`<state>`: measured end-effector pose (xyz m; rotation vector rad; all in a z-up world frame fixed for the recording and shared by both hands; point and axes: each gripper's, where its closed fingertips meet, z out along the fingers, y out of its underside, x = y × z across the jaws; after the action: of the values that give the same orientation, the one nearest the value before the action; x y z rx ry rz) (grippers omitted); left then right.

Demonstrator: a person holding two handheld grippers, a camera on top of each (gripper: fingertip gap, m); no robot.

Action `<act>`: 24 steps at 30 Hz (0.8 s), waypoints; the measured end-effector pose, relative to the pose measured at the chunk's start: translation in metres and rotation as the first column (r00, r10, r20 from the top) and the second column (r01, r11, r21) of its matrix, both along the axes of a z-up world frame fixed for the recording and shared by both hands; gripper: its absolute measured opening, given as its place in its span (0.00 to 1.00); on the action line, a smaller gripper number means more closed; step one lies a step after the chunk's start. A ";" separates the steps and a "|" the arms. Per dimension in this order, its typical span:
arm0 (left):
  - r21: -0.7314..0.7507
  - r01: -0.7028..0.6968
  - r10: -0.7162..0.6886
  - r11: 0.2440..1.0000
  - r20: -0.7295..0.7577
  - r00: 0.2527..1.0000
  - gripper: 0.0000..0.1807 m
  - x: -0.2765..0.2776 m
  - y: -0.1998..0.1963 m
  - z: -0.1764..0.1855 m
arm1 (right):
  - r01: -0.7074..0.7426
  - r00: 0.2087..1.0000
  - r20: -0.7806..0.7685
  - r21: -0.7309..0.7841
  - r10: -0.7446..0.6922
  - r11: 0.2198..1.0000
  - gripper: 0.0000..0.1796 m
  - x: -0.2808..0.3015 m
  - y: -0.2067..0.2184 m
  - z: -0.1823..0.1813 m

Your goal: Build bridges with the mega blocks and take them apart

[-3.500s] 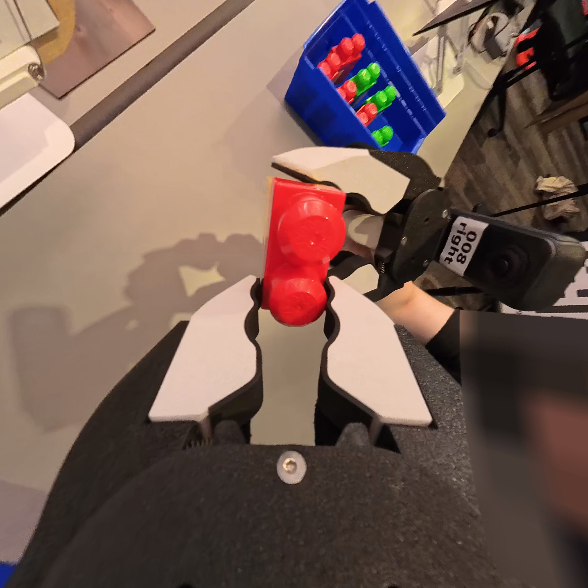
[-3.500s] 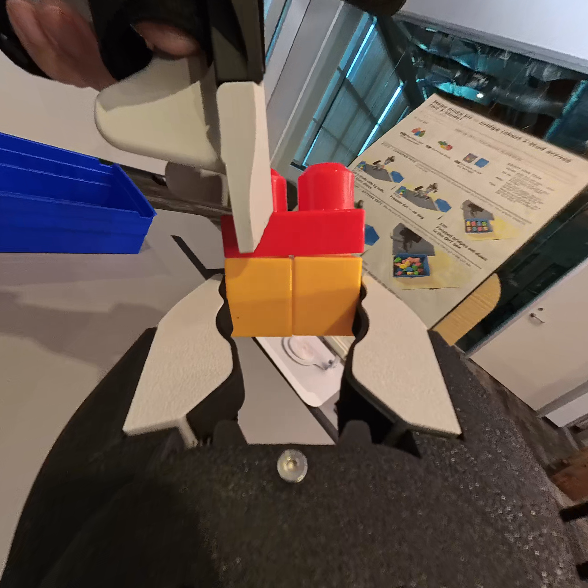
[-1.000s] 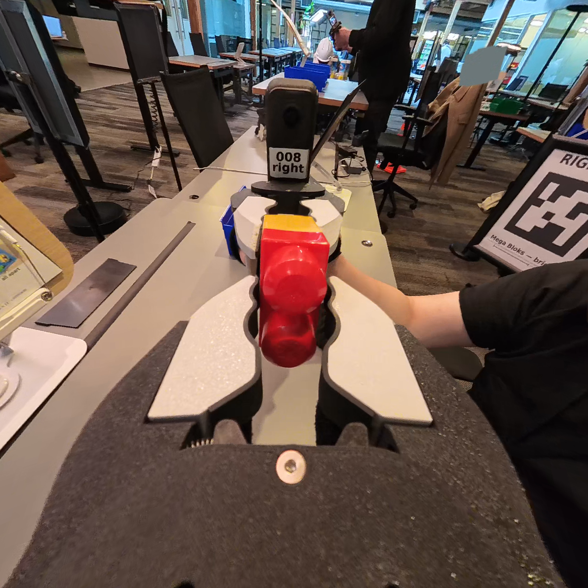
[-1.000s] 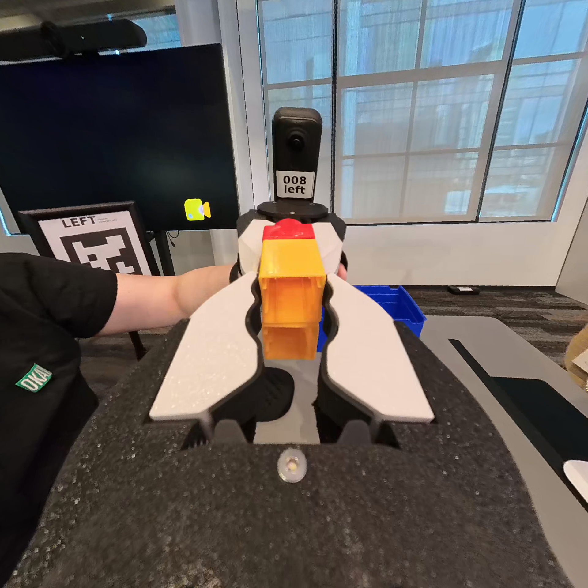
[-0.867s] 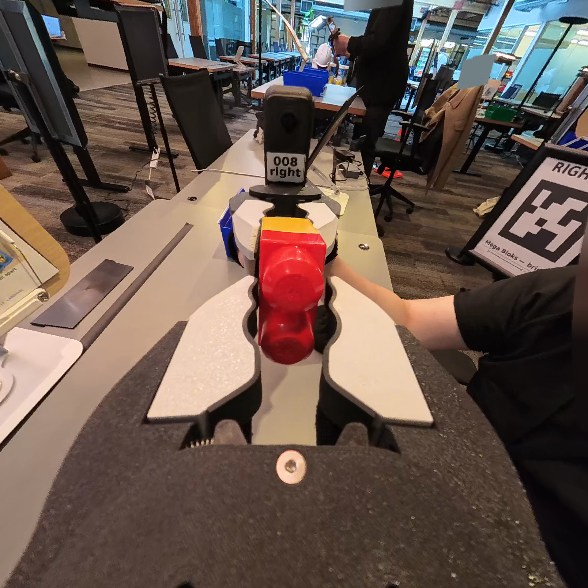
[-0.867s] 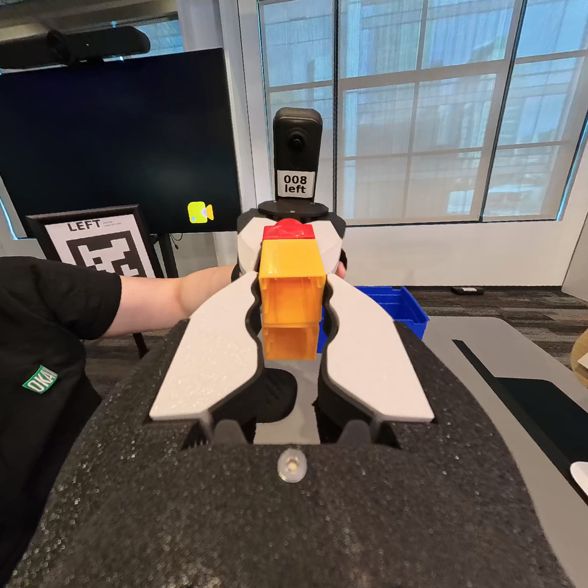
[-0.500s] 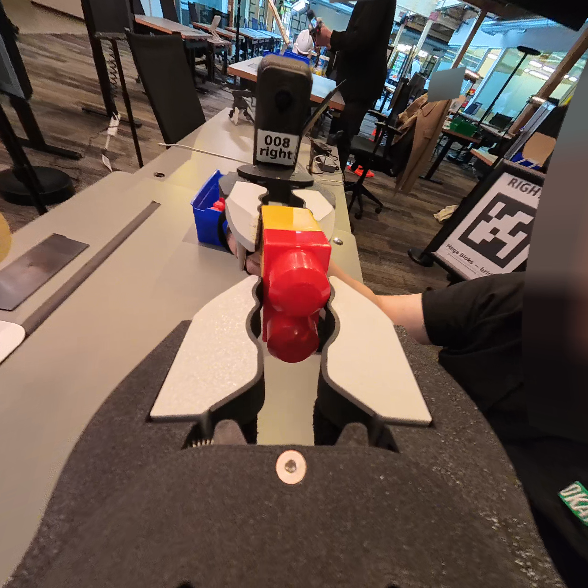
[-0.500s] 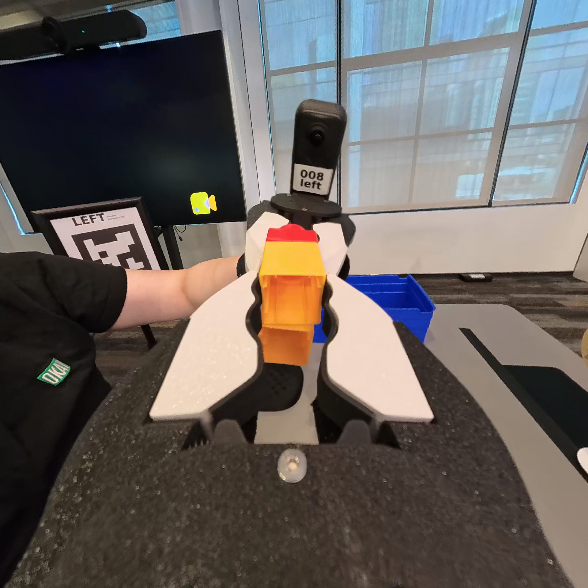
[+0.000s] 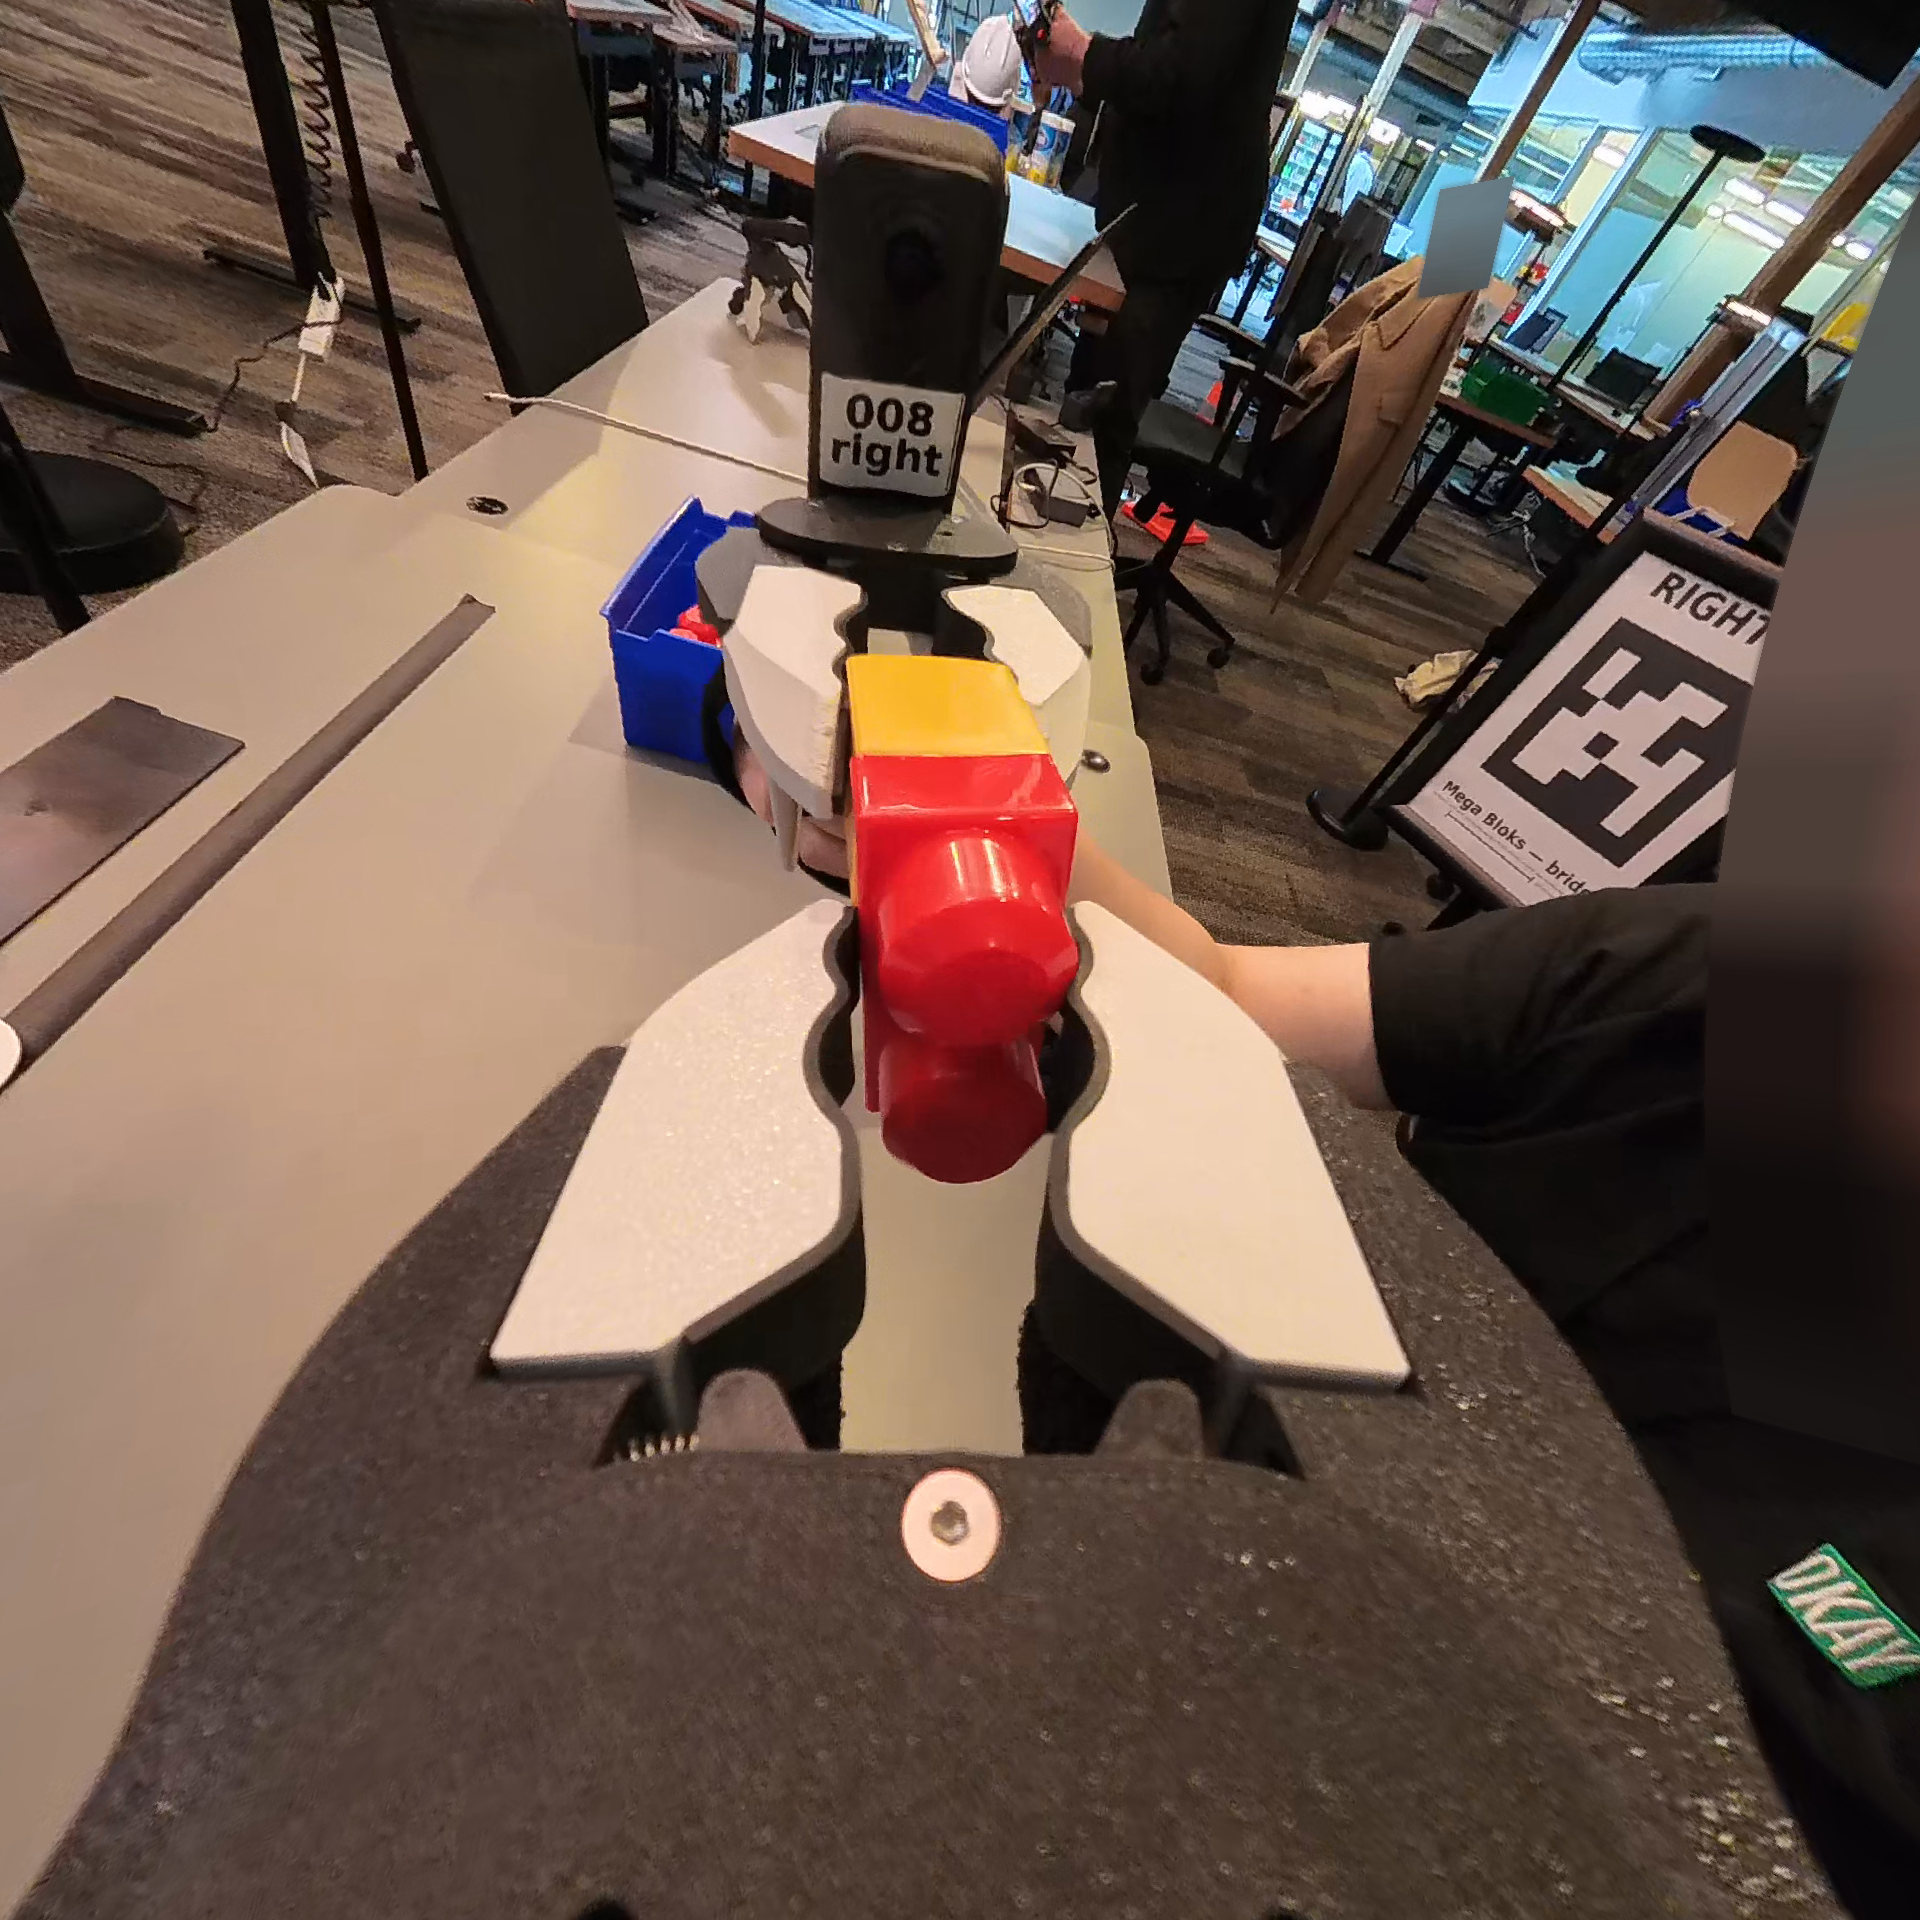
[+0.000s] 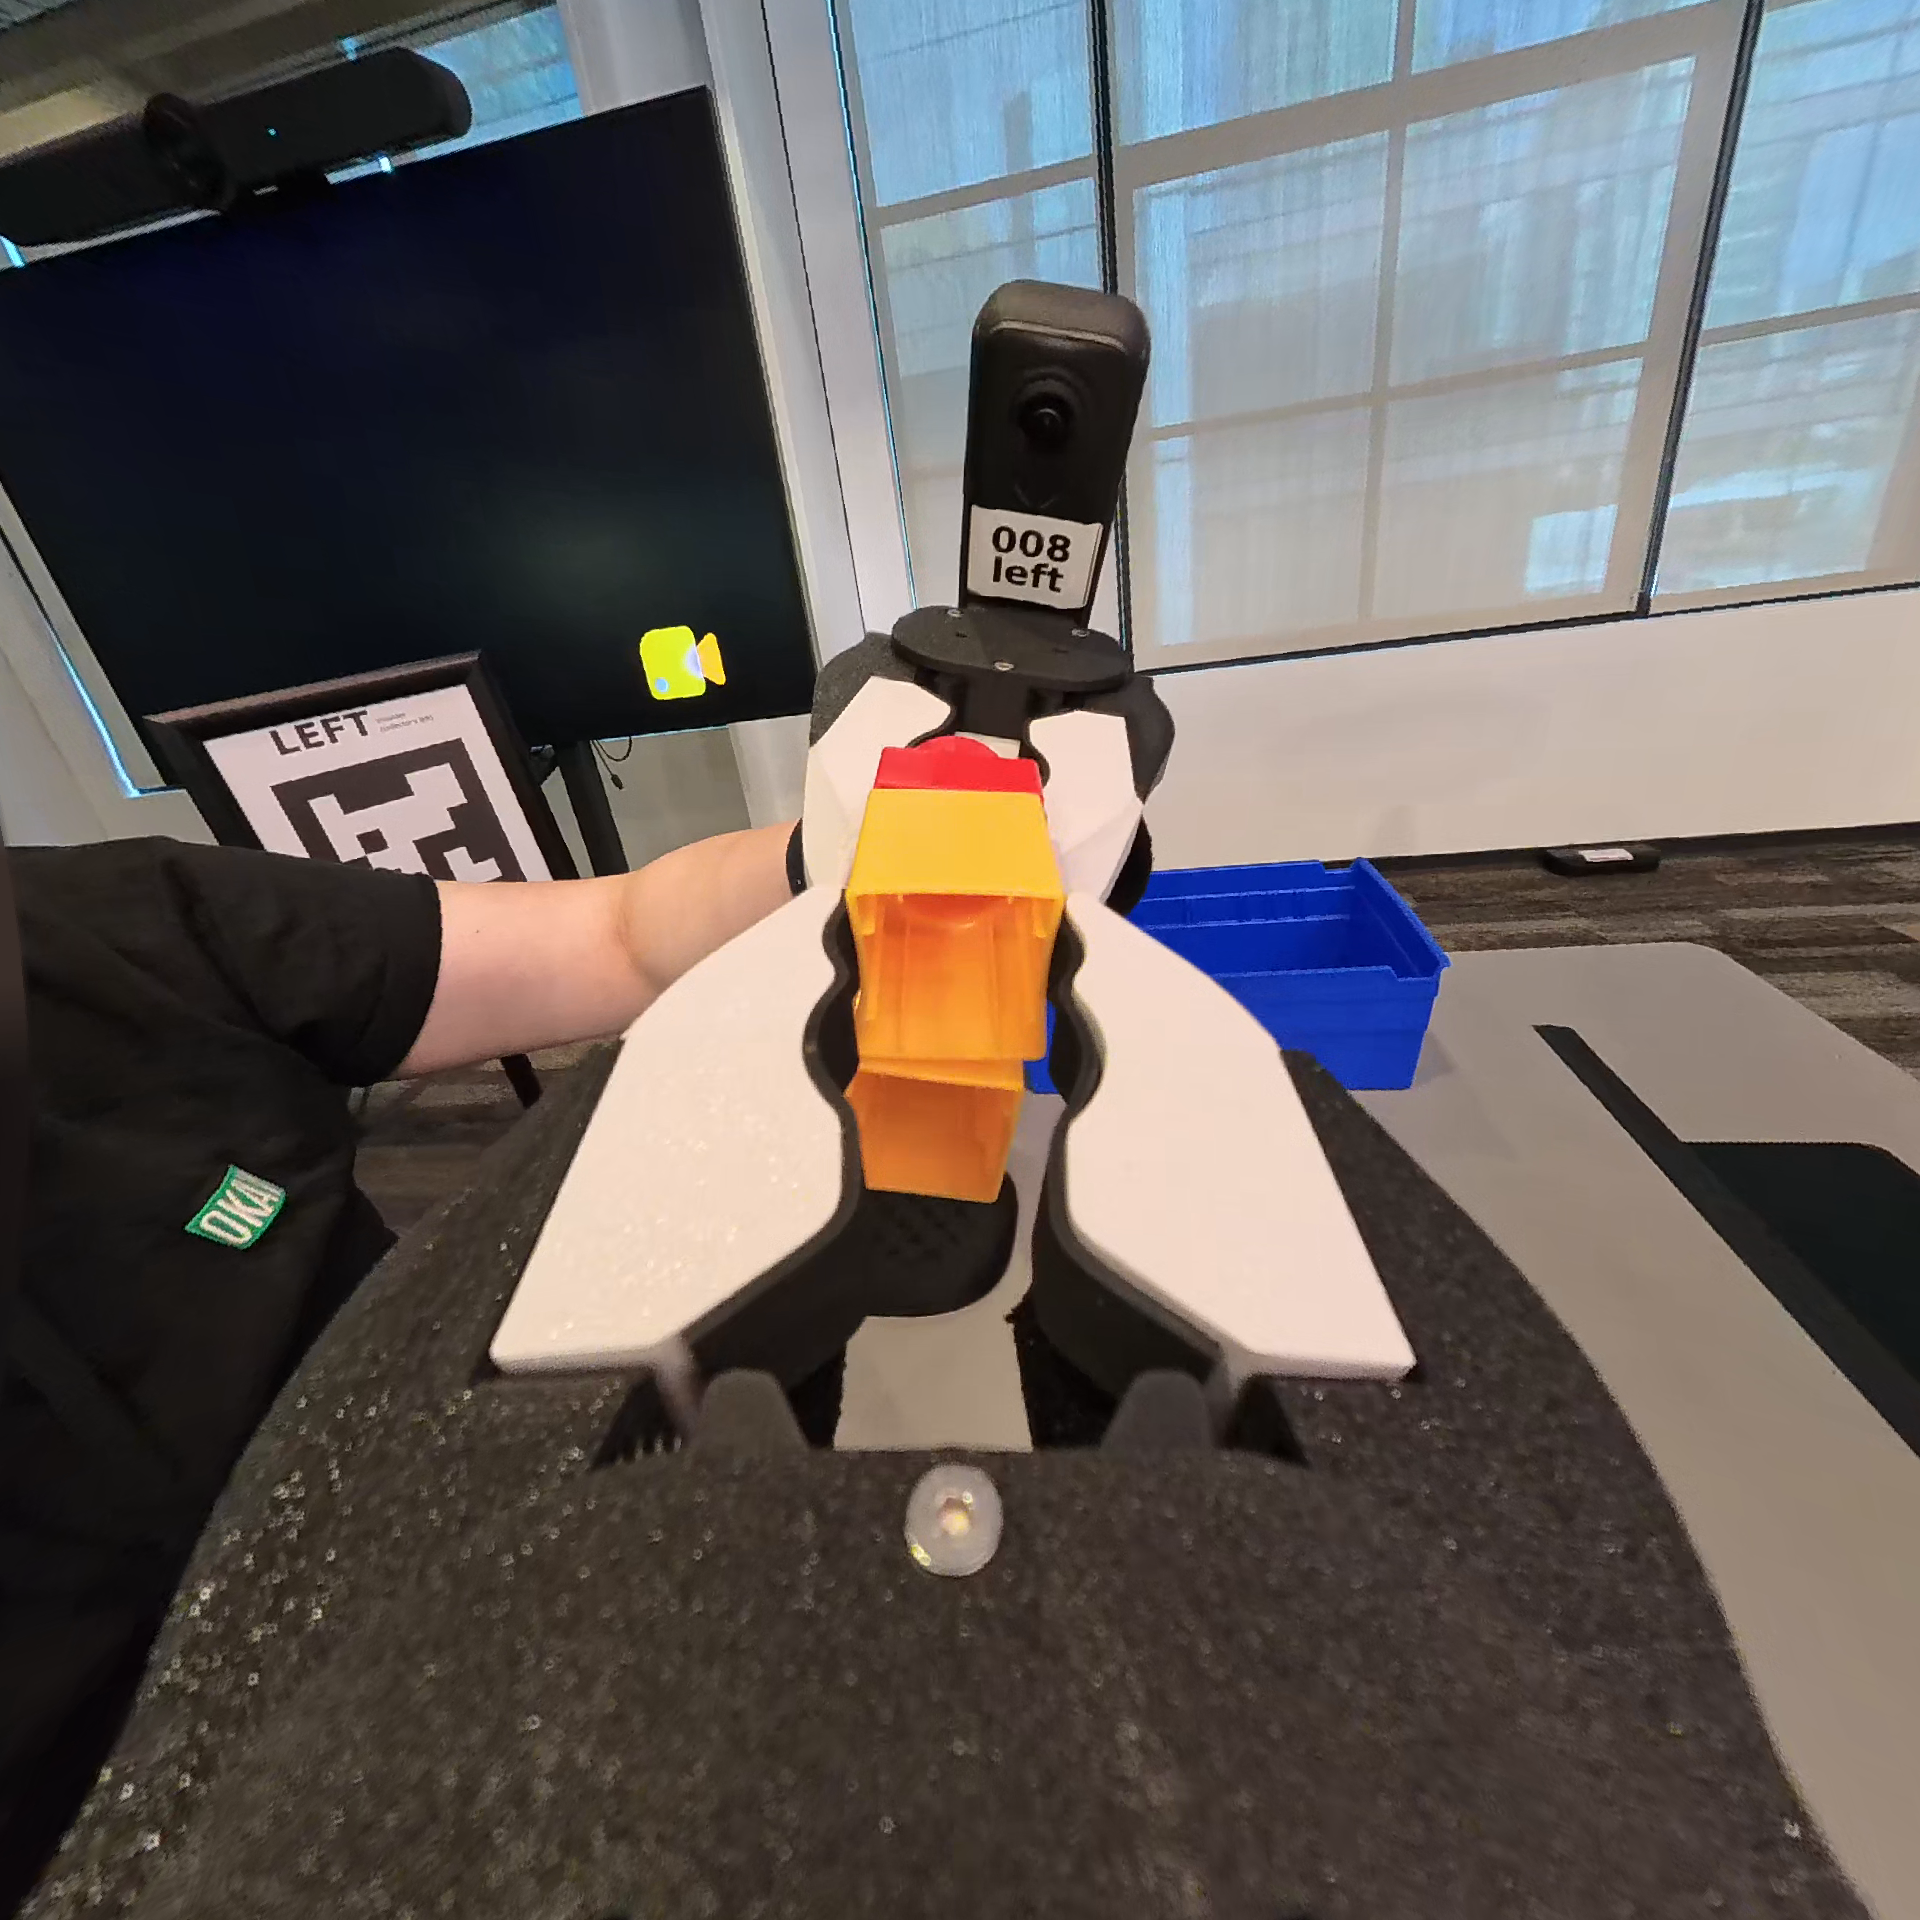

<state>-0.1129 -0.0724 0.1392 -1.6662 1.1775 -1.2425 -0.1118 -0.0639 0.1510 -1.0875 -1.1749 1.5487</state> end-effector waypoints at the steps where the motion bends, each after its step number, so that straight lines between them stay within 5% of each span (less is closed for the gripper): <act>1: -0.003 -0.001 0.001 1.000 -0.004 1.000 0.19 -0.001 0.001 0.000 | -0.001 1.000 0.000 -0.007 0.001 1.000 0.19 -0.001 0.000 0.000; 24: 0.046 -0.010 0.014 0.999 -0.071 0.997 0.20 -0.006 0.004 -0.006 | -0.034 0.999 -0.021 -0.098 0.032 0.995 0.19 -0.007 0.004 -0.002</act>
<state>-0.1187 -0.0680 0.1328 -1.6940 1.2280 -1.1485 -0.1190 -0.0600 0.1487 -1.1197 -1.1192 1.6537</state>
